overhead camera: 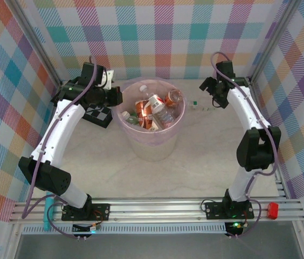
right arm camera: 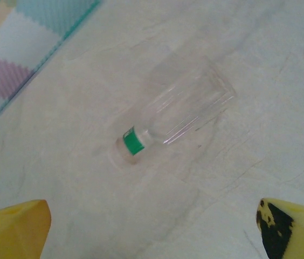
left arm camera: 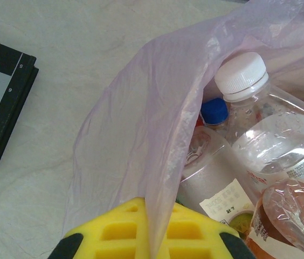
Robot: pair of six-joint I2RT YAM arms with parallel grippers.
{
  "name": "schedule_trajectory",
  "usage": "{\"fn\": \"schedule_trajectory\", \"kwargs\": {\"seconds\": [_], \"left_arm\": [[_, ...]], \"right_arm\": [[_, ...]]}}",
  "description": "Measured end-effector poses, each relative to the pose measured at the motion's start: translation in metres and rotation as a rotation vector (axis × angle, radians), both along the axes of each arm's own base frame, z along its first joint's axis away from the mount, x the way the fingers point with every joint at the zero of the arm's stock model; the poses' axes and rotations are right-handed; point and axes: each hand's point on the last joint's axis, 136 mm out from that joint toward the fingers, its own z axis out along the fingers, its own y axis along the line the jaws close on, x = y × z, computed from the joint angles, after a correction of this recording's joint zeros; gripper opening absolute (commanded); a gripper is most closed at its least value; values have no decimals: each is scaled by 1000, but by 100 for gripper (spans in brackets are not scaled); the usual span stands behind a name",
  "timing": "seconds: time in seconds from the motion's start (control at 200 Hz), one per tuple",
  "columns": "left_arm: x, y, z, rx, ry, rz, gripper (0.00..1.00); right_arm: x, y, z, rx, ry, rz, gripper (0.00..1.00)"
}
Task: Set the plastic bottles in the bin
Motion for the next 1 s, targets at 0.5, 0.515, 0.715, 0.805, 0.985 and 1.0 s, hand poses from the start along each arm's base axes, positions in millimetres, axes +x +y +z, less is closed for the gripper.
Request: {"fn": "schedule_trajectory", "kwargs": {"seconds": [0.5, 0.515, 0.715, 0.805, 0.985, 1.0], "left_arm": [[-2, 9, -1, -11, 7, 18, 0], [-2, 9, -1, -11, 7, 18, 0], [-4, 9, -1, -15, 4, 16, 0], [-5, 7, 0, -21, 6, 10, 0], [-5, 6, 0, -26, 7, 6, 0], [-5, 6, 0, -26, 7, 6, 0]], "right_arm": [[46, -9, -104, 152, 135, -393, 93], [47, -9, -105, 153, 137, -395, 93], [59, -10, -131, 177, 172, -423, 90], [60, -10, -143, 178, 191, -424, 88], [59, -10, -153, 184, 212, -427, 77], [59, -10, -153, 184, 211, -427, 76]]}}
